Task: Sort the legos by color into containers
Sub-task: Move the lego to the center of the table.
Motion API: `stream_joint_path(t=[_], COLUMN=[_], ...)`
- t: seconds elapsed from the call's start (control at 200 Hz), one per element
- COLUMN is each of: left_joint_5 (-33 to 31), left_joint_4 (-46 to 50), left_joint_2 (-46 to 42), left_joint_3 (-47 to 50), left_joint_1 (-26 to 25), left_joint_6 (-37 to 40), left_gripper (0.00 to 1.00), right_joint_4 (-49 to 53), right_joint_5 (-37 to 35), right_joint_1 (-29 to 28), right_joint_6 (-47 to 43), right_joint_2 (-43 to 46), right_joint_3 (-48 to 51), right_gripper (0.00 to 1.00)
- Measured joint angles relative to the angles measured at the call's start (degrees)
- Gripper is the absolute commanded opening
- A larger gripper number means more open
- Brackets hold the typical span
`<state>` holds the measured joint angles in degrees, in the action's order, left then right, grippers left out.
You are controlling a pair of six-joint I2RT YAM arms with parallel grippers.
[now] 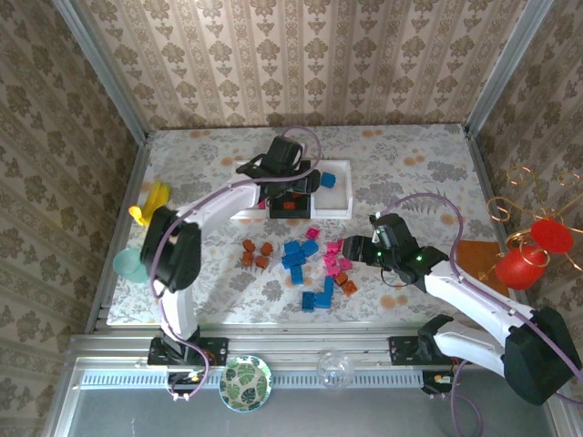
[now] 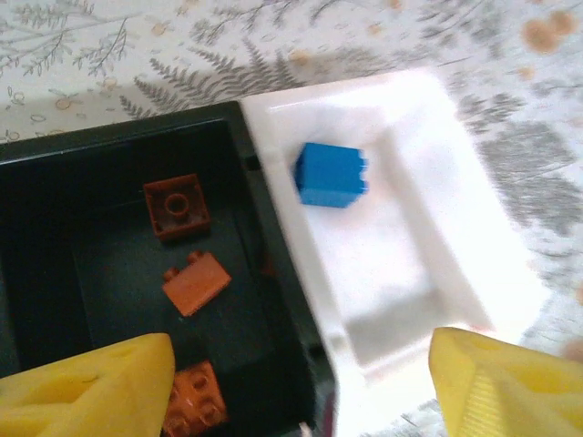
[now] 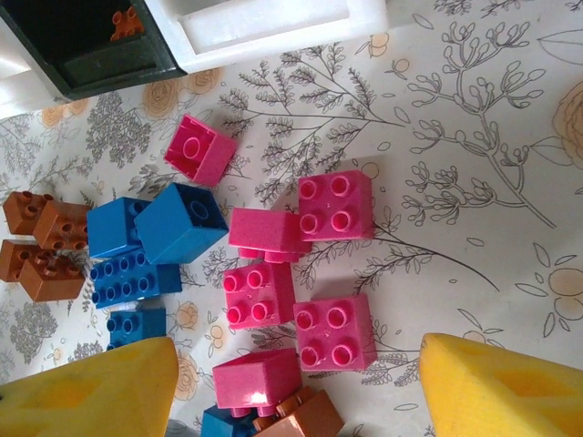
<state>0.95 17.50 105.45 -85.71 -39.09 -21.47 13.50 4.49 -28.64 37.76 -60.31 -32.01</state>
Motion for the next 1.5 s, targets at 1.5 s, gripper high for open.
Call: stream_joint_path(t=[1.5], left_joint_5=[-11.50], left_joint_4=[-6.19], left_joint_2=[-50.86], left_joint_3=[54.97], left_joint_1=[-13.07], left_joint_6=[-12.85], left_gripper=[1.00], right_joint_4=[3.89], right_joint_5=[-8.94], right_joint_1=[-4.72], right_joint_6=[-1.49], right_joint_2=[-20.28], right_joint_3=[-5.90], right_gripper=[0.42])
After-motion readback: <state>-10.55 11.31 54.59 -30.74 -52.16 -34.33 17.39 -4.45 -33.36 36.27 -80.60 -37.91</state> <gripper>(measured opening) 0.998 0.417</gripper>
